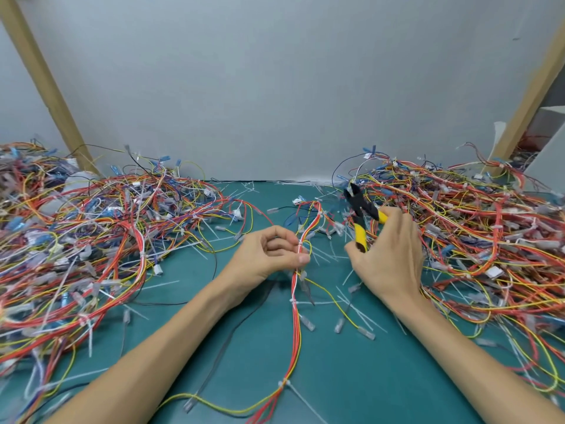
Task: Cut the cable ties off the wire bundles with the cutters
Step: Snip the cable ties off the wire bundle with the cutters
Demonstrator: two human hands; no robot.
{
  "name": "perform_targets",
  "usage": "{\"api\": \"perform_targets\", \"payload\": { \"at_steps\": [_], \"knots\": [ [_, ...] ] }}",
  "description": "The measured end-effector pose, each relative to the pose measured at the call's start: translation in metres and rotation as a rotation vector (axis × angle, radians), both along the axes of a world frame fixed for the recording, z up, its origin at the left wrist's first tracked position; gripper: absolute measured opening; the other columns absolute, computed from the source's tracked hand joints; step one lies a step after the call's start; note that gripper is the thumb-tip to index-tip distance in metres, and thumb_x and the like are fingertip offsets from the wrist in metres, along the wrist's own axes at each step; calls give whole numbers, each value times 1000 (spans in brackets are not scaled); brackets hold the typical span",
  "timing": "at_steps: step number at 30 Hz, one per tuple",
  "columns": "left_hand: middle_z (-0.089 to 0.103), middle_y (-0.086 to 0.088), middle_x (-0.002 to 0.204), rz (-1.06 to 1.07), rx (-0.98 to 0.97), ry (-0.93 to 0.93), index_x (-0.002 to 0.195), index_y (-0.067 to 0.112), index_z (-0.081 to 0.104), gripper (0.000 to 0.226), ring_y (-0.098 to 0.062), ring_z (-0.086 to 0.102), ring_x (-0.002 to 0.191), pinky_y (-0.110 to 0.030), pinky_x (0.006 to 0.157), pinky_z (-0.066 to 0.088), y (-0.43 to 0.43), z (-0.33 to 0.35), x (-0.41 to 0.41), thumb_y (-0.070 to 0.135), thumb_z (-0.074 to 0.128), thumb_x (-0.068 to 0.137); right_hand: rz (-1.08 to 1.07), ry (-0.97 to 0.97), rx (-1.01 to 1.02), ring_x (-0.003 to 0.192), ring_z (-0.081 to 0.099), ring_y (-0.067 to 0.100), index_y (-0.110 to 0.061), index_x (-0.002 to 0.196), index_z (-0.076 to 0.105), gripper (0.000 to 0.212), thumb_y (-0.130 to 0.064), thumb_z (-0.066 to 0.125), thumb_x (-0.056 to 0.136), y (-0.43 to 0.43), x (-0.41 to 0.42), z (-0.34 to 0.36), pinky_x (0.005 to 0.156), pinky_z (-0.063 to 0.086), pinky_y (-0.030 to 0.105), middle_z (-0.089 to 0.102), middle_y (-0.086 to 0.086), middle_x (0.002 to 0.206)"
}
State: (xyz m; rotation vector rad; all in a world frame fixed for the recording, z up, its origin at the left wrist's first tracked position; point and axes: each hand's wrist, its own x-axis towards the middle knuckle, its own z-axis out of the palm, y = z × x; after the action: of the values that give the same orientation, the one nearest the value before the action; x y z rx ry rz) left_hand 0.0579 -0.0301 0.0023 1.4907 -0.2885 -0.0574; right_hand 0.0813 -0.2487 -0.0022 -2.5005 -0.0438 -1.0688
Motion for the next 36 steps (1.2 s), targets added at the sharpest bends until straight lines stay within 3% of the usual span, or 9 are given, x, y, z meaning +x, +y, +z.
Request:
{"api": "perform_targets", "payload": {
  "at_steps": [9,13,20,23,26,28,31,34,36],
  "knots": [
    [74,-3,81,73,26,4,93,6,64,25,-11,69,72,-17,71,54,-1,3,-1,-9,74,76,288,4,175,99,47,16,-16,118,41,48,-36,68,83,0,-10,6,81,39,31,47,-4,108],
    [74,-19,92,177,79,-26,98,0,63,17,-24,74,83,-25,78,58,-8,-1,-1,-5,70,83,344,32,140,101,45,10,-16,121,41,51,-40,63,82,-1,-14,7,83,34,25,45,-8,110],
    [76,-6,86,245,235,-117,94,9,60,12,-18,71,63,-21,62,54,-13,-2,-4,-3,59,92,470,40,167,85,46,14,-25,110,39,30,-30,57,87,-2,-11,3,71,31,25,47,-7,94],
    [76,-2,81,220,289,-136,98,8,61,12,-15,63,56,-23,64,53,-13,0,-7,-2,56,93,517,44,153,84,53,16,-21,109,45,18,-25,54,94,-1,-9,0,72,40,32,56,-5,95],
    [75,-1,76,112,227,-95,98,9,59,13,-13,56,54,-23,60,48,-17,7,-10,-3,53,95,552,-26,133,99,58,13,-26,123,48,33,-25,59,93,2,-11,2,85,43,24,60,-9,112],
    [74,0,76,17,187,-65,99,9,57,13,-13,55,53,-20,58,46,-18,11,-10,-2,51,97,584,1,102,109,59,12,-31,132,47,48,-23,67,89,3,-12,5,93,46,30,60,-12,120],
    [74,-3,81,-102,143,-4,101,7,55,8,-14,56,55,-21,57,46,-17,15,-12,1,52,97,564,2,48,100,62,16,-28,126,52,47,-25,74,85,4,-11,4,84,52,42,62,-12,111],
    [73,-6,87,-147,113,26,98,8,54,3,-17,57,60,-26,58,44,-19,19,-13,10,53,97,535,-46,47,91,63,18,-24,122,54,45,-25,77,83,3,-10,6,77,53,40,59,-15,102],
    [73,-5,86,-154,97,60,99,5,55,25,-17,58,61,-27,59,41,-24,24,-14,29,53,94,541,-59,34,90,59,12,-27,126,54,48,-28,74,83,3,-11,6,77,52,35,53,-22,103]
  ]
}}
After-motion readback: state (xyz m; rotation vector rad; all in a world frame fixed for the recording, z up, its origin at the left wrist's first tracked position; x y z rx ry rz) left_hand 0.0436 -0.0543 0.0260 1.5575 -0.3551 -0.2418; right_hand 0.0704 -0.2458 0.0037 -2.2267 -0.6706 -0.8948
